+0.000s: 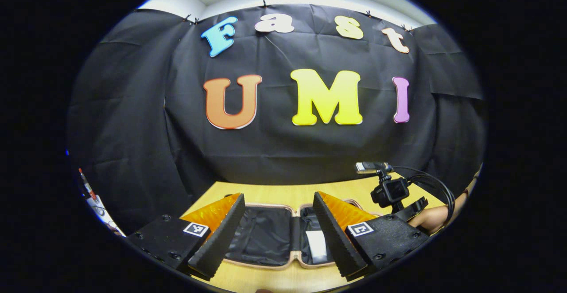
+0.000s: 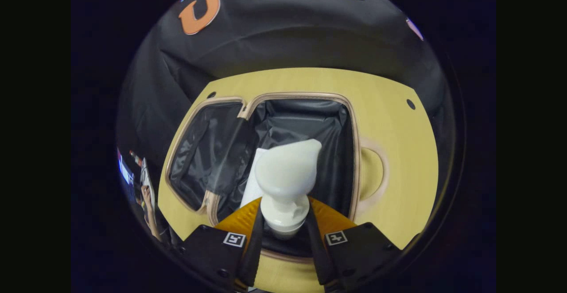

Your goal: First open the suitcase, pack the skin care products into it, and then close the suitcase.

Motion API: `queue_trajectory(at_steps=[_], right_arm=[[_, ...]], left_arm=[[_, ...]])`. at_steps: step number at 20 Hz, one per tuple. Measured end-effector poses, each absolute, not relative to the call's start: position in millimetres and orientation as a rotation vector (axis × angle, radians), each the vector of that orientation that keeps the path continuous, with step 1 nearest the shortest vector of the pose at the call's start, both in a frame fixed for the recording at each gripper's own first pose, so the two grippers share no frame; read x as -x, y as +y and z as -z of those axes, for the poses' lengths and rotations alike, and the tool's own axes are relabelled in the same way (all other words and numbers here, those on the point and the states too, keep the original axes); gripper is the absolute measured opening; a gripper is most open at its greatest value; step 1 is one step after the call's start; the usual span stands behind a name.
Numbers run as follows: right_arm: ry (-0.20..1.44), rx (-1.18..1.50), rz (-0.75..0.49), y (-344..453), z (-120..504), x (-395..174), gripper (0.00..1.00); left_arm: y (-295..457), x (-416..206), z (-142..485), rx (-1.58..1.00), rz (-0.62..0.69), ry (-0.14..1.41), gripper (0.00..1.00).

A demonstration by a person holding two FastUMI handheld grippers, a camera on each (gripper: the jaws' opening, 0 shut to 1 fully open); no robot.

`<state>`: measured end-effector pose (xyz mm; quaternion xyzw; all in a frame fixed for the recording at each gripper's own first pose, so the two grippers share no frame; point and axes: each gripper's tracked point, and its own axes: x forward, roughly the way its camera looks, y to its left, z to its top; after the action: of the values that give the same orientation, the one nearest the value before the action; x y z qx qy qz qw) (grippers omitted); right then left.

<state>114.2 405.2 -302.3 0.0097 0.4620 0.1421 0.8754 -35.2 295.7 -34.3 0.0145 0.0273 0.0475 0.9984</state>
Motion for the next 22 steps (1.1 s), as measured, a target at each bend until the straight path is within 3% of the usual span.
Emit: queue_trajectory(at_steps=[6,10,12,15,19,22], right_arm=[[1.049,-0.071,-0.155,411,336,-155,0.48],[1.142,-0.065,-0.095,400,371,-145,0.48],[1.114,-0.072,-0.092,402,372,-148,0.46],[1.122,-0.127,-0.116,410,366,-143,0.55],[0.977,-0.141,-0.192,410,311,-142,0.81],[0.807,-0.17,-0.309,406,239,-126,0.78]], left_arm=[[329,28,13,-0.025,-0.152,0.034,0.98],[345,22,2,-0.018,-0.167,0.012,0.98],[358,22,-4,-0.026,-0.18,0.011,0.98],[371,19,0,-0.001,-0.178,0.032,0.97],[403,10,22,0.037,-0.194,0.066,0.98],[437,-1,54,0.093,-0.195,0.133,0.98]])
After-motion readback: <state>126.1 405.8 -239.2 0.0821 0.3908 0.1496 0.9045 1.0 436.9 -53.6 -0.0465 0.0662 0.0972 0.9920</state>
